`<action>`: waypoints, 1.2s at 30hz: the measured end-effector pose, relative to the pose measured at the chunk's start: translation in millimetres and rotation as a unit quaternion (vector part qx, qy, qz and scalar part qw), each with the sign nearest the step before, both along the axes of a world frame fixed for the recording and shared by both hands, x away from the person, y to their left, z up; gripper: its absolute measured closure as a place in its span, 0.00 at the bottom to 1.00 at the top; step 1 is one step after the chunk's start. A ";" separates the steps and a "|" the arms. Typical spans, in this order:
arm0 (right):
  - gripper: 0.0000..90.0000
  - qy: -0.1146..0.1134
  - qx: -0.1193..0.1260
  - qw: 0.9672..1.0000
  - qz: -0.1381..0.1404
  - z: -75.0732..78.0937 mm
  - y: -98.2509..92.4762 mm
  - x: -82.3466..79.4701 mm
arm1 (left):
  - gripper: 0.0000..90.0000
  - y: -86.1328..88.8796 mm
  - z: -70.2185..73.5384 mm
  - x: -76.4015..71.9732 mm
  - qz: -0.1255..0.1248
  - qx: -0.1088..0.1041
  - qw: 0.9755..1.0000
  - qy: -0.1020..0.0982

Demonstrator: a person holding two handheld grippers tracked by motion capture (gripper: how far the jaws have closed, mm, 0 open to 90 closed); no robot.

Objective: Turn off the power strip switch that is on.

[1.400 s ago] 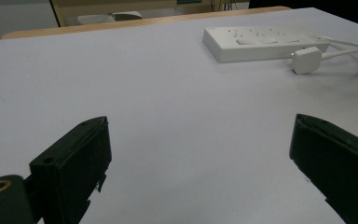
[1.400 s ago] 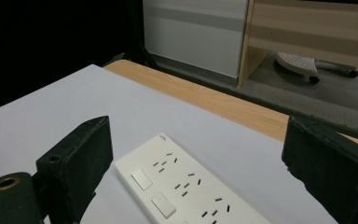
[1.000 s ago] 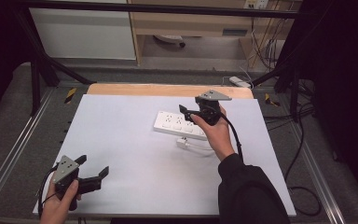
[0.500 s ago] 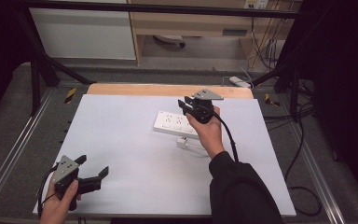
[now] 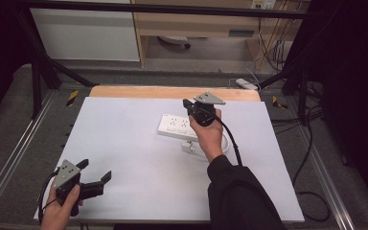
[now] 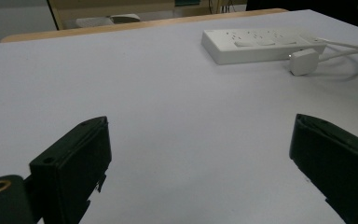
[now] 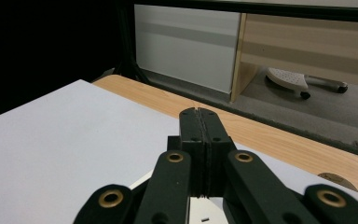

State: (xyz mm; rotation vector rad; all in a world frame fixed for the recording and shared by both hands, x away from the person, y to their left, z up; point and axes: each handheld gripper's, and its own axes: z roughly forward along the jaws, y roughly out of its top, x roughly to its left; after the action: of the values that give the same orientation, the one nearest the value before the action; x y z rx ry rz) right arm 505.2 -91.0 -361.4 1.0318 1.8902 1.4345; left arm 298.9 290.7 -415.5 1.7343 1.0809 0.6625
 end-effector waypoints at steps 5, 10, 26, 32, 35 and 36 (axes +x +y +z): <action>1.00 0.012 -0.005 1.000 0.002 -8.6 6.9 4.2 | 0.06 -0.2 0.2 -0.1 -0.003 0.001 1.000 0.000; 1.00 0.020 -0.009 1.000 0.006 -14.2 10.9 7.5 | 0.06 -0.1 0.1 0.1 -0.002 0.001 1.000 0.000; 1.00 0.051 -0.040 0.998 0.027 -29.1 27.8 13.6 | 0.06 0.2 0.3 -0.1 -0.003 0.001 1.000 0.000; 1.00 0.061 -0.048 0.996 0.037 -34.1 34.2 14.0 | 0.06 0.3 0.4 -0.1 -0.004 0.001 1.000 -0.001; 1.00 0.069 -0.055 0.995 0.044 -38.1 37.9 14.7 | 0.06 0.4 0.4 -0.1 -0.005 0.001 1.000 -0.001; 1.00 0.074 -0.055 0.995 0.047 -39.1 38.7 14.9 | 0.06 0.4 0.4 -0.1 -0.004 0.001 1.000 0.000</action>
State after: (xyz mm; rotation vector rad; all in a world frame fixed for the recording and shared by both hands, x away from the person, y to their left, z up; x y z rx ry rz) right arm 520.1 -52.2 -400.5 1.0344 2.1237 1.3194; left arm 298.8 291.0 -415.1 1.7386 1.0730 0.6586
